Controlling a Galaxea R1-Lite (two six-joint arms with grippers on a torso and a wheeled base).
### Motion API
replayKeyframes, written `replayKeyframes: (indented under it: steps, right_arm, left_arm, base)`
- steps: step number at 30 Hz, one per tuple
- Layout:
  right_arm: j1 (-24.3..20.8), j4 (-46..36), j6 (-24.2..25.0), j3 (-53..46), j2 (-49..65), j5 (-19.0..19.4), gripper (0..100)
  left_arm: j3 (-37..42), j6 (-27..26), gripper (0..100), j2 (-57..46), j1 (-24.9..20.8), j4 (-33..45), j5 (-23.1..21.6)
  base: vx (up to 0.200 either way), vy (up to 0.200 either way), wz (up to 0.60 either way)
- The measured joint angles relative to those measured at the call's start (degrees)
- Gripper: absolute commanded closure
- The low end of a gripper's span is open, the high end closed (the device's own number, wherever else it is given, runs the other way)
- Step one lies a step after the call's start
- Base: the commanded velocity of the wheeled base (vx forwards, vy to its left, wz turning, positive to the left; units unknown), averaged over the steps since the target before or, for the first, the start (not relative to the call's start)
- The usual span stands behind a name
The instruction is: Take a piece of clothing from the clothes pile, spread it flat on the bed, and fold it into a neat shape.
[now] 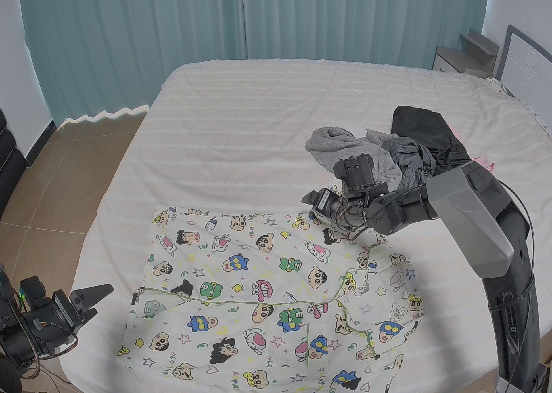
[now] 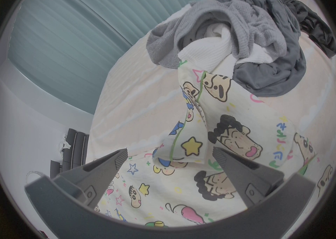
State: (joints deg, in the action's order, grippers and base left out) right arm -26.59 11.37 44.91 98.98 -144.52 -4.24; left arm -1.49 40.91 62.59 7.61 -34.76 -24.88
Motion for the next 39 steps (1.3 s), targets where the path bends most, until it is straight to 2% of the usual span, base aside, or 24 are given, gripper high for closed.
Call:
replayKeyframes:
  steps: [10, 18, 23, 28, 39]
  right_arm:
    - [-0.1, -4.3, 0.7, 10.0, -5.3, 0.0, 0]
    - [-0.3, -4.0, 8.9, 15.2, -8.8, -0.6, 0]
    - [-0.2, 0.1, 10.0, 15.6, -10.4, -3.5, 0]
    - [0.2, 6.0, 10.2, 15.6, -9.8, -4.5, 0]
    - [1.2, 8.2, 10.9, 15.6, -2.9, -5.3, 0]
  left_arm:
    - [-0.1, 0.0, 0, 0.0, 0.0, 0.0, 0.0]
    - [0.0, 0.0, 0, 0.1, 0.0, 0.0, 0.0]
    - [0.0, 0.0, 0, 0.1, 0.0, 0.0, 0.0]
    - [0.0, 0.0, 0, 0.1, 0.0, 0.0, 0.0]
    - [0.0, 0.0, 0, 0.0, 0.0, 0.0, 0.0]
  base:
    - [0.000, 0.000, 0.00]
    - [0.000, 0.000, 0.00]
    - [0.000, 0.000, 0.00]
    - [0.000, 0.000, 0.00]
    - [0.000, 0.000, 0.00]
